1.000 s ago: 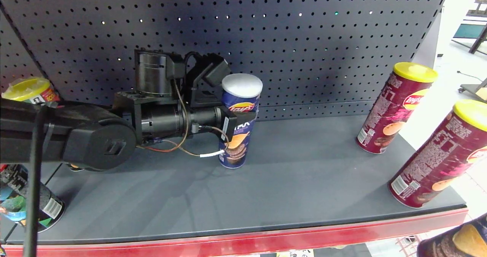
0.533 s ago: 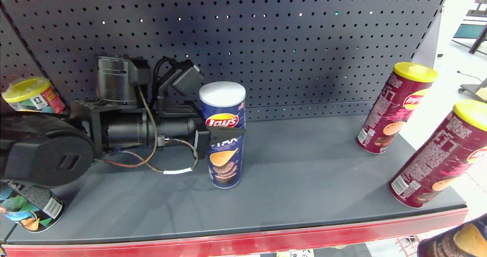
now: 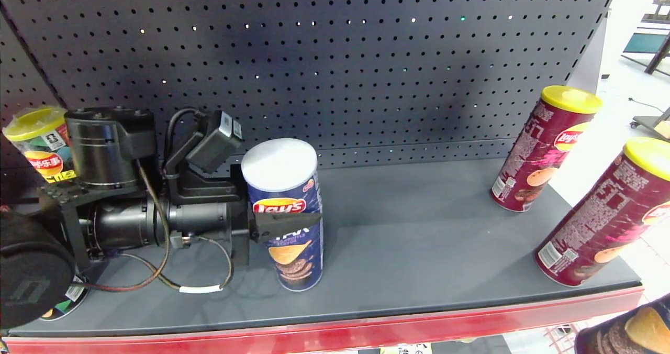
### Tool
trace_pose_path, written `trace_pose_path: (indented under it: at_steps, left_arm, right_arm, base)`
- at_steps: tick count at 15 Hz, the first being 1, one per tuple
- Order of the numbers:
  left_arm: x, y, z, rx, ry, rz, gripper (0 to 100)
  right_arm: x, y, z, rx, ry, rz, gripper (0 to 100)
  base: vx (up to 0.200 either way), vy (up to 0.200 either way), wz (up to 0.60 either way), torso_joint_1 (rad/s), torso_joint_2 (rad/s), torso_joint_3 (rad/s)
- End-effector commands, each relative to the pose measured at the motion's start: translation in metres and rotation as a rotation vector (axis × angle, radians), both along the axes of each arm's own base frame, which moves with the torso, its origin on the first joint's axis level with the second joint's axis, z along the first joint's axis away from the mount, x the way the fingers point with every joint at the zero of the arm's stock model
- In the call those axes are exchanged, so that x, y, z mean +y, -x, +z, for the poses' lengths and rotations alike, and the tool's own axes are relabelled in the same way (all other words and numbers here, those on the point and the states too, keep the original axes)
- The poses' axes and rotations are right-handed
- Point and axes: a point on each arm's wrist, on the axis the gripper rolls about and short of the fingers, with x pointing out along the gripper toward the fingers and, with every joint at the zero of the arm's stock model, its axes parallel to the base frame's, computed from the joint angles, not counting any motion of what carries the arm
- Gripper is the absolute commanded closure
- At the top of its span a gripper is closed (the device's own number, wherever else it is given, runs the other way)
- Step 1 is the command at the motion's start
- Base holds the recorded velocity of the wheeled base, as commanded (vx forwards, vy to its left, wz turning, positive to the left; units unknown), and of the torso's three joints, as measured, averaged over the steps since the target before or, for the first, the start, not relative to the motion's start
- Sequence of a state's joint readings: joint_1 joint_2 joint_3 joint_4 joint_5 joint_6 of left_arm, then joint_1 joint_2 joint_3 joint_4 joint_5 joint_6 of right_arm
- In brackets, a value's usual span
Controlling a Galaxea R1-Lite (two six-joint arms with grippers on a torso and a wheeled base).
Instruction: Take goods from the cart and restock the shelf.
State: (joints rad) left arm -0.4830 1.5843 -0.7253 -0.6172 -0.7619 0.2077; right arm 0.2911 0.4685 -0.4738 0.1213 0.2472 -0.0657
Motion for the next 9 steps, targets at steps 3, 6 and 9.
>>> trace_pose_path:
  at_steps: [3, 6, 9]
  left_arm:
    - [0.000, 0.013, -0.008, 0.032, -0.010, -0.033, 100]
    - [0.000, 0.015, -0.009, 0.047, -0.007, -0.031, 100]
    - [0.001, 0.023, -0.003, 0.073, 0.016, -0.030, 100]
  right_arm:
    - [0.000, 0.000, 0.001, 0.000, 0.000, 0.000, 100]
    - [0.000, 0.000, 0.002, -0.001, 0.000, 0.000, 100]
    - [0.000, 0.000, 0.001, 0.001, 0.002, 0.000, 100]
  base:
    - [0.000, 0.000, 0.00, 0.000, 0.00, 0.000]
    - [0.000, 0.000, 0.00, 0.000, 0.00, 0.000]
    - [0.000, 0.000, 0.00, 0.000, 0.00, 0.000]
